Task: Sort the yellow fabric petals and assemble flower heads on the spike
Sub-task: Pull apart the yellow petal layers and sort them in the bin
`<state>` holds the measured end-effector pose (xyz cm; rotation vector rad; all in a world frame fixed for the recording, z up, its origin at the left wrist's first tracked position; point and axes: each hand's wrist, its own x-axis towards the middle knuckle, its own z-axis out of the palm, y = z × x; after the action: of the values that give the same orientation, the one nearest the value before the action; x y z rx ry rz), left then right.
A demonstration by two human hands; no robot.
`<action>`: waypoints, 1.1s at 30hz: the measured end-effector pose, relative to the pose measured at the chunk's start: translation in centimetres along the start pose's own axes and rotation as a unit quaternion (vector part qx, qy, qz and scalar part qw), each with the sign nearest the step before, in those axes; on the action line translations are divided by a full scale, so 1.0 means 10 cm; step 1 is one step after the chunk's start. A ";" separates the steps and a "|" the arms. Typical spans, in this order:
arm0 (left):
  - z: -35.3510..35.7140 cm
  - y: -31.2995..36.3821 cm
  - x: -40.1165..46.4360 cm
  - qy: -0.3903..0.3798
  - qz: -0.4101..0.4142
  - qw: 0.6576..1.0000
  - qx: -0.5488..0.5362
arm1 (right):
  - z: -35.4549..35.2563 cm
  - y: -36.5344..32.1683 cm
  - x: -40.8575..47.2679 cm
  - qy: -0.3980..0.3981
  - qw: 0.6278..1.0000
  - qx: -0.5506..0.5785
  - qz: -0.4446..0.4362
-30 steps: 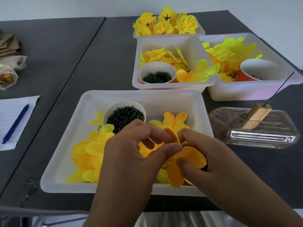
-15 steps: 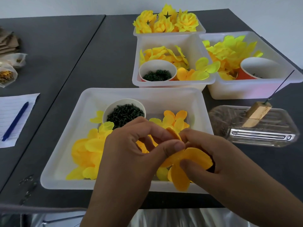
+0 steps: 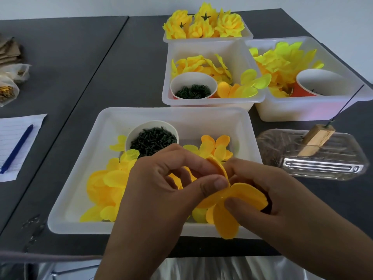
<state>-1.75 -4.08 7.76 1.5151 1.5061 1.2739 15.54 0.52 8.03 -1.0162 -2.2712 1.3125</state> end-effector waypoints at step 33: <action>0.10 0.01 -0.17 0.012 0.023 0.999 -0.019 | 0.03 -0.02 -0.22 0.013 1.000 0.022 -0.013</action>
<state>-0.52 -5.54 7.21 1.5232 1.4607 1.3439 16.85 -1.29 8.19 -0.9792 -2.2192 1.3249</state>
